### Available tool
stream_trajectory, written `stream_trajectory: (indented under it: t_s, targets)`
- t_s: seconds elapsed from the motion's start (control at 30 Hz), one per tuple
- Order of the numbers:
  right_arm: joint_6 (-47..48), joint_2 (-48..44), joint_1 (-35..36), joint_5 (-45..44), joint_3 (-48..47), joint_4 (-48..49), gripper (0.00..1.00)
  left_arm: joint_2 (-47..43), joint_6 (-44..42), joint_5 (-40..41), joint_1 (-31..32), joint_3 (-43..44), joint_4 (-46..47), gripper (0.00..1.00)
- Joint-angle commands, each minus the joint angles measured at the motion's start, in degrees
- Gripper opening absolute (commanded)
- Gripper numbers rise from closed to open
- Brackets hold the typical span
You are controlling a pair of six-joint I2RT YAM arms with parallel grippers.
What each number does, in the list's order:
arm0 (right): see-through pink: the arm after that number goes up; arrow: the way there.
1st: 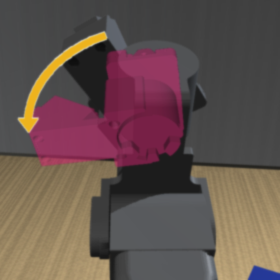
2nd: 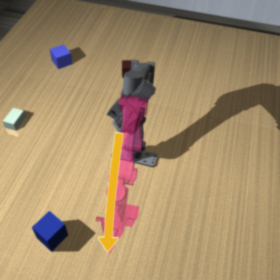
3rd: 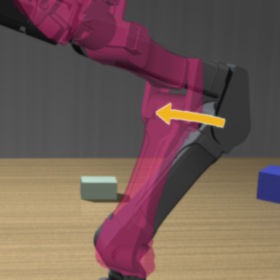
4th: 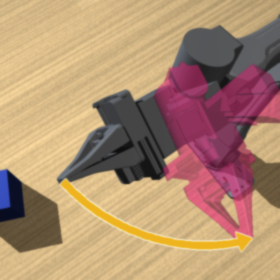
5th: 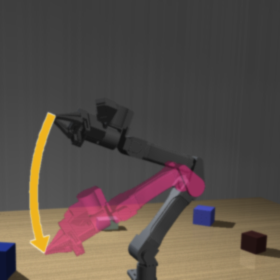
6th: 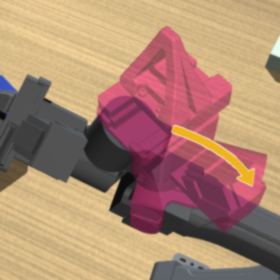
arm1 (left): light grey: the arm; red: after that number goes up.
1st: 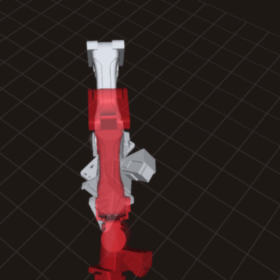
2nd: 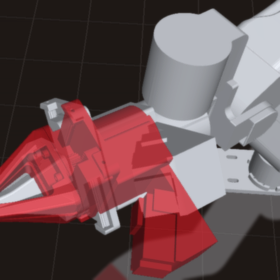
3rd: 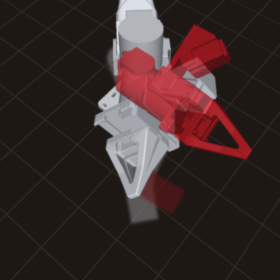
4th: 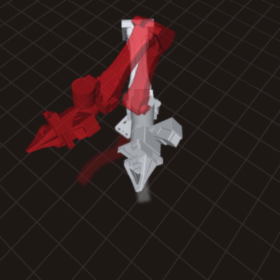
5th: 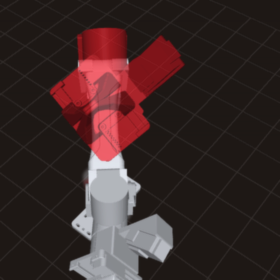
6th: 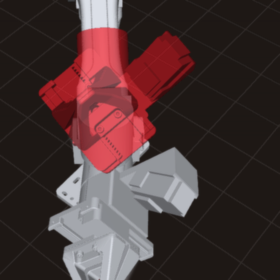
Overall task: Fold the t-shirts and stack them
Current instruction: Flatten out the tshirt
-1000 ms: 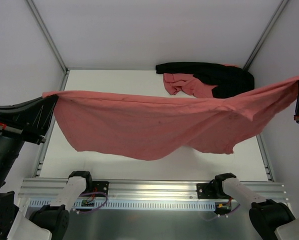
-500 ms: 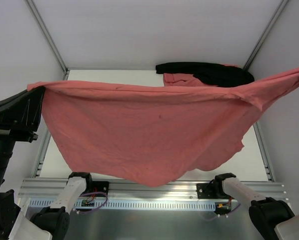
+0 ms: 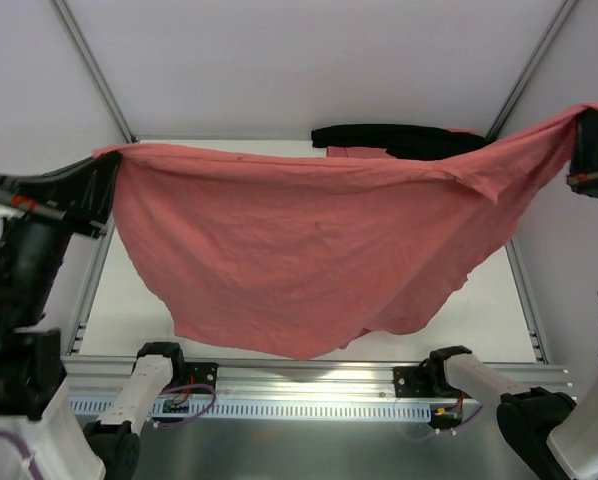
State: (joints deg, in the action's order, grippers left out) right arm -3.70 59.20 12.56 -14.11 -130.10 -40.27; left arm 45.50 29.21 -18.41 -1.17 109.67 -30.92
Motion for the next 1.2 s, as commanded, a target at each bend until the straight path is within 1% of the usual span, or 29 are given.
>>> stream_trajectory:
  t_s: [0.0, 0.03, 0.1, 0.13, 0.2, 0.23, 0.27, 0.3, 0.33, 0.37, 0.47, 0.6, 0.7, 0.8, 0.93, 0.97, 1.13, 1.17]
  targets:
    - [0.63, 6.36, -0.25, -1.45, 5.37, 1.68, 0.00, 2.49, 0.15, 2.51, -0.15, -11.91, 8.04, 0.00]
    - [0.54, 9.67, -0.17, 0.03, 6.52, 2.56, 0.00, 4.32, -0.29, 2.16, -0.24, -13.76, 11.63, 0.00]
    - [0.28, 13.55, -0.34, 2.23, 5.30, 3.09, 0.00, 7.22, -1.87, 0.93, -0.15, -15.10, 14.38, 0.00]
    - [0.02, 18.01, -0.43, 2.85, 1.99, 3.01, 0.00, 11.33, -2.14, -0.73, -0.15, -12.31, 15.18, 0.00]
    - [-0.43, 22.43, -0.52, 5.04, -2.59, 3.09, 0.00, 15.92, -4.24, -2.49, -0.15, -7.56, 15.01, 0.00]
    - [-0.86, 24.63, -0.43, 5.32, -5.40, 2.66, 0.00, 20.03, -4.77, -3.46, -0.15, -4.93, 14.57, 0.00]
    - [-1.04, 26.65, -0.51, 5.67, -10.91, 2.39, 0.00, 21.72, -5.65, -3.99, -0.24, 0.32, 14.57, 0.00]
    - [-1.04, 29.28, -0.52, 6.72, -12.79, 3.26, 0.00, 23.39, -6.35, -4.26, -0.15, 2.81, 14.31, 0.00]
    - [-0.95, 30.18, -0.52, 6.81, -14.11, 3.88, 0.00, 26.11, -6.71, -4.26, -0.15, 5.09, 13.96, 0.00]
    - [-0.95, 30.53, -0.60, 6.81, -14.82, 4.49, 0.00, 27.01, -7.06, -4.61, -0.24, 8.51, 13.87, 0.00]
    - [-0.08, 29.58, -0.60, 7.16, -14.57, 6.70, 0.00, 29.47, -6.80, -5.83, -0.24, 11.96, 14.21, 0.00]
    - [1.06, 24.31, -0.69, 6.55, -9.48, 8.98, 0.00, 28.34, -5.40, -6.63, -0.15, 12.33, 14.48, 0.00]
    - [2.47, 20.88, -0.69, 6.46, -9.90, 7.41, 0.00, 26.41, -5.13, -8.04, -0.15, 12.06, 12.91, 0.00]
    - [3.27, 17.54, -0.69, 5.76, -10.08, 5.30, 0.00, 23.95, -4.87, -9.18, -0.15, 9.78, 11.32, 0.00]
    - [3.27, 13.32, -0.69, 5.32, -9.56, 2.57, 0.00, 17.71, -5.13, -9.18, -0.15, 6.44, 8.69, 0.00]
    - [3.27, 11.66, -0.60, 5.06, -9.03, 1.87, 0.00, 15.96, -5.48, -8.92, -0.15, 6.00, 6.85, 0.00]
    - [3.26, 7.43, -0.69, 3.92, -8.50, 0.64, 0.00, 12.17, -6.18, -7.69, -0.15, 7.57, 2.27, 0.00]
    - [4.83, 6.99, -0.69, 3.65, -9.02, 0.20, 0.00, 11.99, -6.18, -7.43, -0.24, 8.19, 1.57, 0.00]
